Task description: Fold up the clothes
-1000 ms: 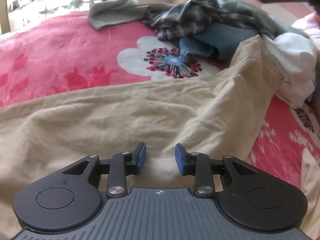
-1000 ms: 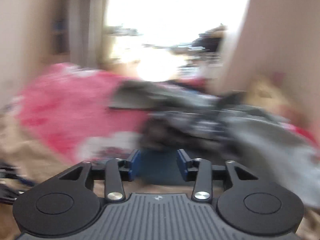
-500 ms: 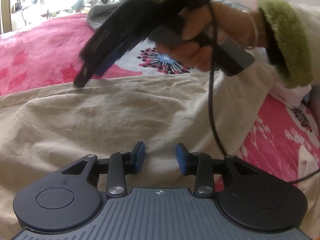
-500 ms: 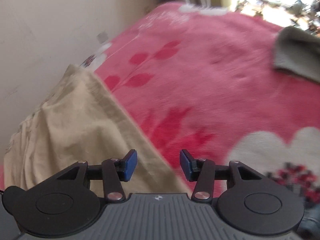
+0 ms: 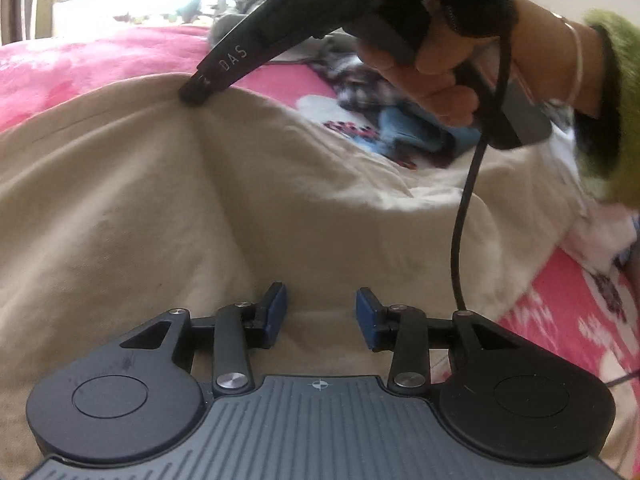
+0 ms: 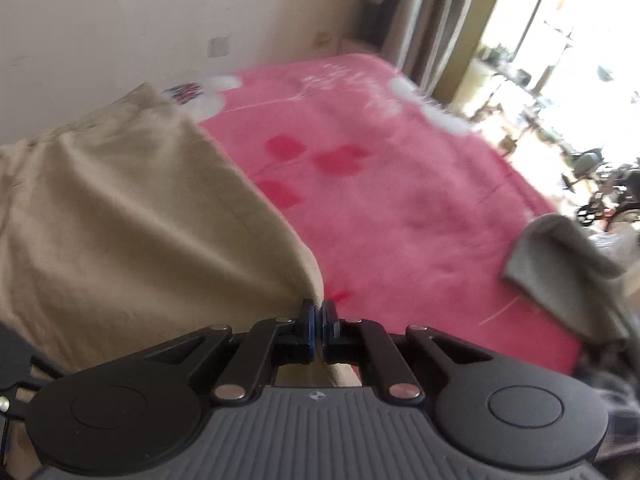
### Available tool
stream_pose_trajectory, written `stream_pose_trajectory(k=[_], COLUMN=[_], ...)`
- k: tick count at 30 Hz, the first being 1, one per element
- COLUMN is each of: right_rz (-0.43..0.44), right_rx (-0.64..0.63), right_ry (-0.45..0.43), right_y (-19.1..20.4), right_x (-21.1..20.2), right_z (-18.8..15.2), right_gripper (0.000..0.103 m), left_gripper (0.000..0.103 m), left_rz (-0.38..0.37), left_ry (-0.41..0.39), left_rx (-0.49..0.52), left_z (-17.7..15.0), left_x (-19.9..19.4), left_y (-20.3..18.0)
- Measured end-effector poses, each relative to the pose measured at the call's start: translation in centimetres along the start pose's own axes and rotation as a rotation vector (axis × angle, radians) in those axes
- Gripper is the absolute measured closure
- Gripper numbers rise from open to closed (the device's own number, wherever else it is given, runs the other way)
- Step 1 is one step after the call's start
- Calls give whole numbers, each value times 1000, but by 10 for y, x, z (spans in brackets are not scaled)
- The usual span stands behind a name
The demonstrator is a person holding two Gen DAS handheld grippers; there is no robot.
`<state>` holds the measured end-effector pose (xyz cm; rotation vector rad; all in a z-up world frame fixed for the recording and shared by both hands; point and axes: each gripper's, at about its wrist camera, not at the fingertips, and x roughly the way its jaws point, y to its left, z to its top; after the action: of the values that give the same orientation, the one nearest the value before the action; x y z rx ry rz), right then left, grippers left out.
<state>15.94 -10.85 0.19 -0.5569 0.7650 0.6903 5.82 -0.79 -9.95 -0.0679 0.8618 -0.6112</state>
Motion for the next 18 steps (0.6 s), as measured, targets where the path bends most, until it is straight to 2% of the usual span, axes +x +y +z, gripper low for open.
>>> stream_pose_trajectory(k=[4, 6, 8, 9, 11, 15, 16, 18], right_rz=[-51, -79, -64, -53, -14, 149, 185, 255], right_rx=[-23, -19, 52, 134, 329, 673, 677, 594], right_ry=[24, 49, 13, -5, -55, -129, -126, -89], right_y=[6, 7, -6, -19, -52, -107, -106, -87], right_x=[38, 59, 59, 52, 35, 19, 23, 39], right_z=[-8, -17, -21, -20, -19, -17, -11, 11], right_gripper=[96, 85, 75, 75, 74, 71, 71, 71], left_gripper=[63, 60, 59, 59, 59, 59, 59, 59], left_rz=[7, 15, 18, 14, -1, -29, -27, -24], left_ry=[-3, -7, -8, -5, 4, 20, 22, 20], left_rx=[6, 28, 42, 39, 23, -43, -57, -89], left_z=[-1, -3, -4, -4, -3, -3, -3, -2], left_x=[6, 6, 6, 3, -2, -10, -11, -16], left_y=[-2, -6, -10, -10, -8, 0, 2, 5])
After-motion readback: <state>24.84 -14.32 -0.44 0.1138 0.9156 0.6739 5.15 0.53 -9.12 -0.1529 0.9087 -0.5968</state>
